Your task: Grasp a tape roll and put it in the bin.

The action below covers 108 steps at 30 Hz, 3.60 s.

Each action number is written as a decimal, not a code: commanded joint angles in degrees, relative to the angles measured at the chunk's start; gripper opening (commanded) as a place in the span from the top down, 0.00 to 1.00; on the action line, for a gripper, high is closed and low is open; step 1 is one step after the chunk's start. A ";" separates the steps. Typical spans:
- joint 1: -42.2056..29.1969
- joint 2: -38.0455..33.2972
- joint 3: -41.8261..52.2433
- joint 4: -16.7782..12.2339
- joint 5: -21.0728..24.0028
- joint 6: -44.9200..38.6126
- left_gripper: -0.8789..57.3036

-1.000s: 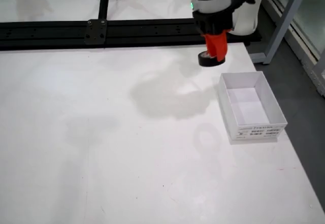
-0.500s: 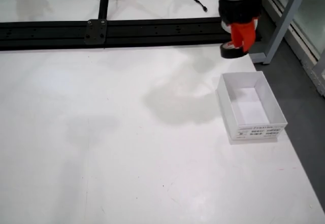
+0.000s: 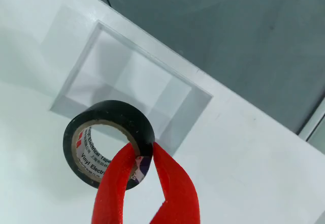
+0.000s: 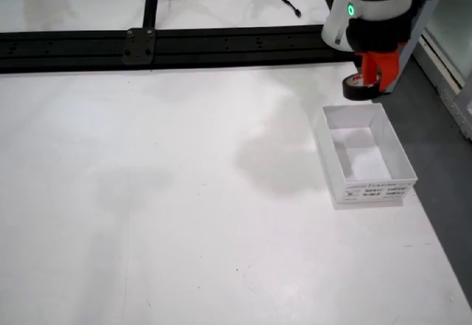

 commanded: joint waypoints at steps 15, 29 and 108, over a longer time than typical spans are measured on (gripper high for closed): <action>5.65 14.38 0.10 -1.34 -12.52 -0.17 1.00; 6.17 14.99 0.10 -1.08 -15.24 -1.49 0.75; -41.99 -18.84 -0.17 -3.54 1.55 -1.75 0.99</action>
